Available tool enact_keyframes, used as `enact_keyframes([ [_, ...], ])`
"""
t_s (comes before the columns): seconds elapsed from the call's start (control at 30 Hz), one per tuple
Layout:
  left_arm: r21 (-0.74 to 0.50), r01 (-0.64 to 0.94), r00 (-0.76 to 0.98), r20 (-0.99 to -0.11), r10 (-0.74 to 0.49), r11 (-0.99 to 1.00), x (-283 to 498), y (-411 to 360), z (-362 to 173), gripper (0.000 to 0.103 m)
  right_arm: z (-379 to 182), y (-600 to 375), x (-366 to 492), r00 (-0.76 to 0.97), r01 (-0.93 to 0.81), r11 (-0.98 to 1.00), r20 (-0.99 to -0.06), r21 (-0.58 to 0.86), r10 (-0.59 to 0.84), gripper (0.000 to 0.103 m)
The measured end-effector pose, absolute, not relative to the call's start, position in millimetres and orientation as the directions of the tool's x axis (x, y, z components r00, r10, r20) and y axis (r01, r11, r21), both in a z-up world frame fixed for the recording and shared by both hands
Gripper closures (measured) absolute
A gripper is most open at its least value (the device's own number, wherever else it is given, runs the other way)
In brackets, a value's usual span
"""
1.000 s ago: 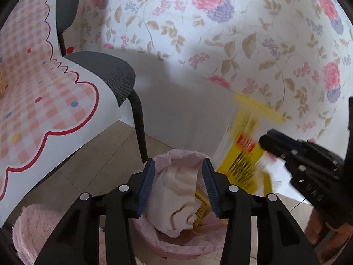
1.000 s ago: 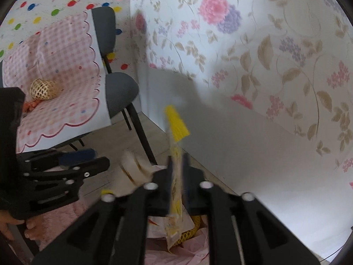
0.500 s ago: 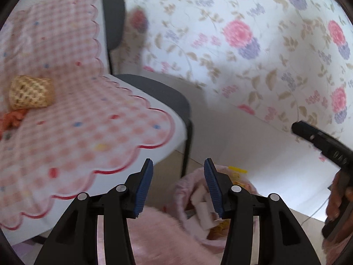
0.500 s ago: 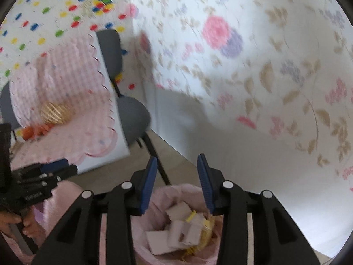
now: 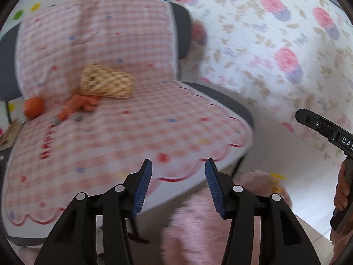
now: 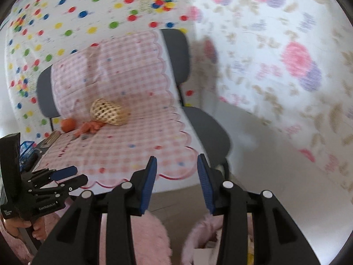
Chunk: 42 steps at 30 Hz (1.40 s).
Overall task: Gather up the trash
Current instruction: 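Move both grippers back over the chair seat, then grasp the woven bamboo cylinder with the right gripper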
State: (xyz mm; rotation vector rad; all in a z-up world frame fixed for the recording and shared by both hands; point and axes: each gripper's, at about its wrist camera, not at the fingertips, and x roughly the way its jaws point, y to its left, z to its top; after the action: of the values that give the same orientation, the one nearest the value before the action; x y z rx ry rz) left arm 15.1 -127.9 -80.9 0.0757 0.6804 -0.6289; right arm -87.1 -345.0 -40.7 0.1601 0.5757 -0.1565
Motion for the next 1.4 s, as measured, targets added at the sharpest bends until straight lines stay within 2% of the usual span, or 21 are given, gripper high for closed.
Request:
enact_keyframes([
  [0.13, -0.144, 0.460, 0.655, -0.611, -0.445, 0.876, 37, -89, -79, 0.040, -42, -327, -56, 0.822, 0.135, 0.984, -0.567, 0.113, -0.048, 0.065],
  [0.37, -0.123, 0.315, 0.720, -0.615, -0.322, 0.941, 69, -34, -68, 0.038, -41, -303, 0, 0.810, 0.061, 0.990, -0.586, 0.128, 0.025, 0.061],
  [0.83, -0.100, 0.173, 0.755, -0.625, -0.197, 0.980, 161, 19, -50, 0.038, -42, -259, 134, 0.757, -0.102, 0.988, -0.635, 0.120, 0.155, 0.057],
  [0.9, -0.089, 0.174, 0.756, -0.626, -0.191, 0.981, 177, 20, -50, 0.038, -45, -253, 156, 0.748, -0.131, 0.984, -0.639, 0.120, 0.177, 0.050],
  [0.97, -0.071, 0.176, 0.757, -0.628, -0.181, 0.982, 198, 20, -50, 0.038, -50, -246, 181, 0.743, -0.161, 0.980, -0.640, 0.113, 0.196, 0.033],
  [1.03, -0.058, 0.177, 0.753, -0.634, -0.173, 0.982, 217, 19, -52, 0.038, -55, -240, 200, 0.737, -0.183, 0.979, -0.645, 0.094, 0.200, 0.026],
  [1.23, -0.053, 0.190, 0.738, -0.651, -0.178, 0.980, 261, 12, -62, 0.038, -79, -221, 260, 0.698, -0.279, 0.960, -0.689, -0.012, 0.195, 0.016],
  [1.4, -0.084, 0.197, 0.715, -0.669, -0.202, 0.977, 271, 5, -76, 0.038, -90, -217, 284, 0.694, -0.341, 0.938, -0.689, -0.060, 0.208, 0.006],
])
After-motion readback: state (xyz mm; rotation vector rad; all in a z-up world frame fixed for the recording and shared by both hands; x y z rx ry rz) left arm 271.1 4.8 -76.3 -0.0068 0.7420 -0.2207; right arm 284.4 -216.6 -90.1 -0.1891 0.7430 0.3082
